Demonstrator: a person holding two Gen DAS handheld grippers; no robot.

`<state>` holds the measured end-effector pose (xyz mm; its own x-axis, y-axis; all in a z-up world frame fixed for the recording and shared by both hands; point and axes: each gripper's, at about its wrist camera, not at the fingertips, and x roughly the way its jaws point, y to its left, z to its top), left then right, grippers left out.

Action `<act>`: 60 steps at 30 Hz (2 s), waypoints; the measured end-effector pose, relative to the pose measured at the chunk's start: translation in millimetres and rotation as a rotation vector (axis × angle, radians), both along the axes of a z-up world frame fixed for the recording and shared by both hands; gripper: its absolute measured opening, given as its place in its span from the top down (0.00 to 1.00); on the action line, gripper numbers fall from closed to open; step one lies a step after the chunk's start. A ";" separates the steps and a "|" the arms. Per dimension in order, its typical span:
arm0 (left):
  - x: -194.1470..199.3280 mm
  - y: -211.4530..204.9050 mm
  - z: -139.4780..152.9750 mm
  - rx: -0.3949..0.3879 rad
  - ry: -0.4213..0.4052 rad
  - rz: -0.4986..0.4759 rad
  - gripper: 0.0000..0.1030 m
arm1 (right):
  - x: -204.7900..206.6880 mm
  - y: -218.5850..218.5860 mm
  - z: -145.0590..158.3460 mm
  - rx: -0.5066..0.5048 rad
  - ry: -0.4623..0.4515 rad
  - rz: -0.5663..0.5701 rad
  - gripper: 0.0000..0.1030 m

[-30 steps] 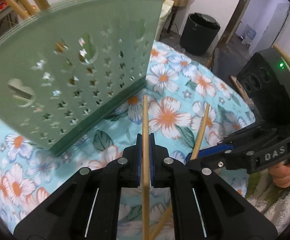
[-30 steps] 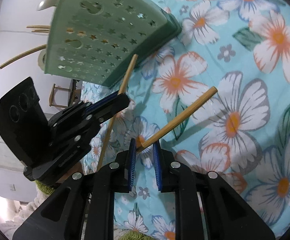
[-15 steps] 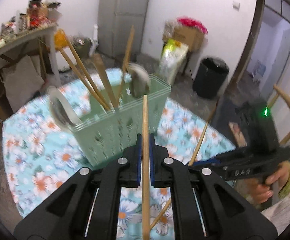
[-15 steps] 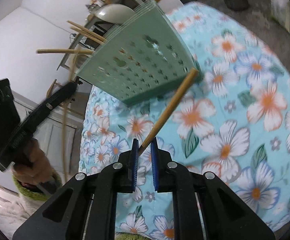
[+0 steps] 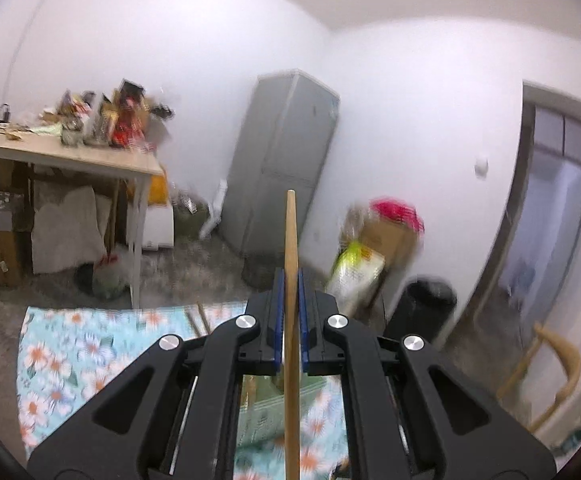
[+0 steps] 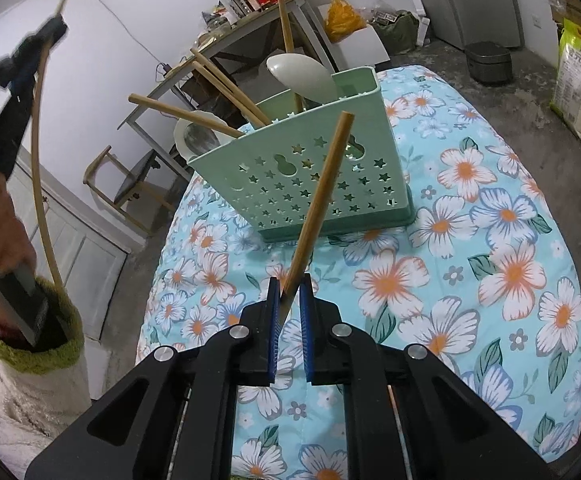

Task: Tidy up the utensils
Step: 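Lift both chopsticks upright above the green holder with both tools, then lower the chopstick into the green holder and open the left tool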

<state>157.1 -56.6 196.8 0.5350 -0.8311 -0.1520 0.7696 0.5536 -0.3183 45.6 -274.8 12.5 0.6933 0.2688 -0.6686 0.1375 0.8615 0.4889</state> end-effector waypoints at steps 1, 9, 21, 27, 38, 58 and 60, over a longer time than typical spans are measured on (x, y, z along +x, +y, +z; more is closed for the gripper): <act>2.2 0.8 3.5 -0.039 -0.007 0.020 0.95 | 2.0 3.9 -2.9 0.000 0.000 -0.001 0.91; 28.0 -16.7 11.9 -0.235 -0.040 0.157 0.95 | 4.8 1.4 -4.5 0.013 0.009 -0.010 0.91; 41.8 -73.5 -10.1 -0.303 -0.085 0.314 0.95 | 10.2 -8.3 -13.9 0.055 0.026 -0.024 0.90; 50.6 -97.9 -33.0 -0.247 -0.091 0.406 0.95 | 11.2 -13.0 -18.1 0.074 0.030 -0.020 0.90; 50.5 -129.0 -54.0 -0.177 -0.173 0.482 0.95 | 16.5 -20.7 -24.7 0.109 0.031 -0.011 0.90; 57.0 -132.4 -73.5 -0.106 -0.138 0.467 0.95 | 17.1 -26.9 -28.2 0.131 0.029 -0.010 0.90; 55.1 -130.1 -71.1 -0.101 -0.133 0.456 0.90 | 17.4 -27.0 -28.7 0.133 0.029 -0.012 0.90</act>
